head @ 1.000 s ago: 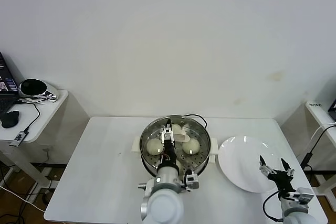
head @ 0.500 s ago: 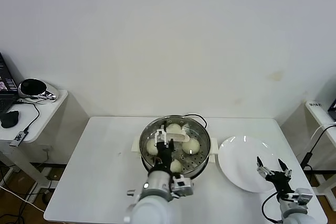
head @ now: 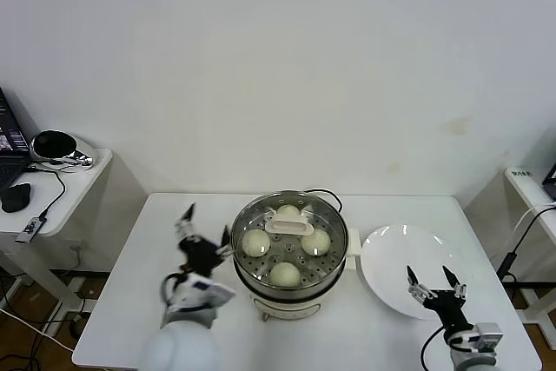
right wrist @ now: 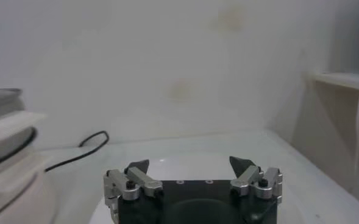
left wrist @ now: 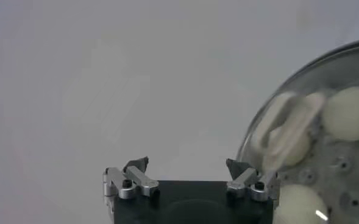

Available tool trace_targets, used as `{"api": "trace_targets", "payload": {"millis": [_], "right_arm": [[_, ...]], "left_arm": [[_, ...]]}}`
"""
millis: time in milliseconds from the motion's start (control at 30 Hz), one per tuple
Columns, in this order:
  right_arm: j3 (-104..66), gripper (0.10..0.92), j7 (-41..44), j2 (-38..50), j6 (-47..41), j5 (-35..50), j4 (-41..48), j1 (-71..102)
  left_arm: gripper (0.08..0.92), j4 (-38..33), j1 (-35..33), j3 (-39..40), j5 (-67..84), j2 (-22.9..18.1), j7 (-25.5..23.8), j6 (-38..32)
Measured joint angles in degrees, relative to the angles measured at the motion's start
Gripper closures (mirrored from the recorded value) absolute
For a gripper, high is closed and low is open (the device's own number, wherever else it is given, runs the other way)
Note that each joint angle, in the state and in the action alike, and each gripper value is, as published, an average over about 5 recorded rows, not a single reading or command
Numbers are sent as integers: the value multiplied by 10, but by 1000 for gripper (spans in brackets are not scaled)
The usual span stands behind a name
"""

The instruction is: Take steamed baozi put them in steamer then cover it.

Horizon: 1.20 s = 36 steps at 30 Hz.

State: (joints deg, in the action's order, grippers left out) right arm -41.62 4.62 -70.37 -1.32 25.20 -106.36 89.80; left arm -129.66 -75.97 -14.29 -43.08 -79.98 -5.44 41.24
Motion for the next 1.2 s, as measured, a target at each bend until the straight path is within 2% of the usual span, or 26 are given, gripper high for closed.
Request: {"api": "trace_targets", "payload": {"millis": [200,367,500,700,1200], "right_arm": [[8,203,-3,-8,-8,-15,-12,9],[15,203,-4,-15,-18,-24,-25,19],[25,203,-5,-16,-21,-34,-30,28],[31,203,-3,-15,-24,-54,-40,42],[31,203,1,-12,-53,-77,-91,88]], "left_arm": [[177,22,-83,-97,167,0,72,-92],[177,42,-137,-152,264,-1,82,-187],[177,51,-172,-176,312,-3,79,-227],[177,54,-206,-194,361,-6,67,-252],[177,53,-255,-203,394,-19,46,-262]]}}
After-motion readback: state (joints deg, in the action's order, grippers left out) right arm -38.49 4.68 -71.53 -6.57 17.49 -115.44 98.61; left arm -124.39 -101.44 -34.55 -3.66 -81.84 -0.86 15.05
